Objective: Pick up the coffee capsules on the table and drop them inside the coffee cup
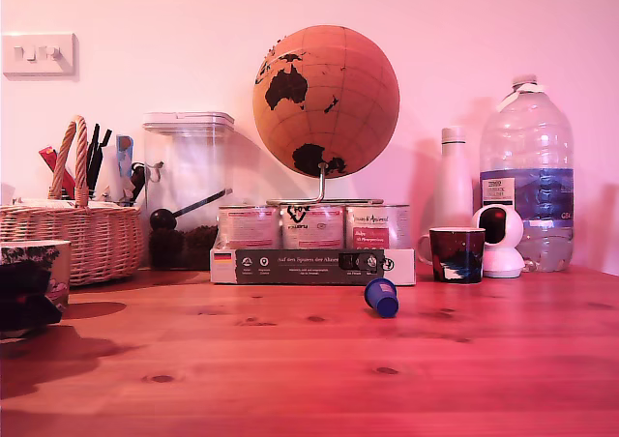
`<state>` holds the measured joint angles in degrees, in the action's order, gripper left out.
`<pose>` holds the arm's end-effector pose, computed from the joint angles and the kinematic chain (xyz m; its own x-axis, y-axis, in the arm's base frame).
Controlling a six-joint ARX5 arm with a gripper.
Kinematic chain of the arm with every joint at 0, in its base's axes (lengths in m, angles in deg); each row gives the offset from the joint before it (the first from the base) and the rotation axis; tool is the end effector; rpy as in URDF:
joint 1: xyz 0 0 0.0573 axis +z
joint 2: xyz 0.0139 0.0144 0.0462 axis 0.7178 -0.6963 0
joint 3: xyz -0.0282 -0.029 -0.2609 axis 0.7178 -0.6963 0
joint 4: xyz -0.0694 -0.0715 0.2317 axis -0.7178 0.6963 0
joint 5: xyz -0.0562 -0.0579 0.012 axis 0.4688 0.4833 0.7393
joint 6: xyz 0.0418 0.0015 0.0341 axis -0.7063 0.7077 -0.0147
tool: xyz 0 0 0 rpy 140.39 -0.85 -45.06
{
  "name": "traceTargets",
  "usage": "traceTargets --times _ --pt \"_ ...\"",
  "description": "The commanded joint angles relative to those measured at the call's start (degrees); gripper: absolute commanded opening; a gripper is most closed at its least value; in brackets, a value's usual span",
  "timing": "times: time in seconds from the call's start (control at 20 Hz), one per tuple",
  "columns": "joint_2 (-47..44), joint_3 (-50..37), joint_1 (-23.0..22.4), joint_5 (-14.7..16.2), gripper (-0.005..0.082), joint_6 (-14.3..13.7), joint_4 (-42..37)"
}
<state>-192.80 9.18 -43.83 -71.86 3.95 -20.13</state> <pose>0.2881 0.0020 0.0698 0.8712 -0.2595 -0.4167 0.2177 0.9651 -0.1459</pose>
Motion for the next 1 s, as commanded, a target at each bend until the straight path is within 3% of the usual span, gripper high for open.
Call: traceTargets --times 0.0,0.15,0.45,0.75,0.95 --pt "-1.31 -0.79 0.04 0.28 0.0284 -0.24 0.42" --pt "-1.31 -0.79 0.04 0.31 0.0216 -0.24 0.42" --pt "-1.03 -0.79 0.04 2.69 0.0212 -0.17 1.31" --pt "5.01 -0.81 0.02 12.63 0.0212 -0.26 6.58" --pt "10.97 -0.81 0.04 20.96 0.0212 -0.2 7.98"
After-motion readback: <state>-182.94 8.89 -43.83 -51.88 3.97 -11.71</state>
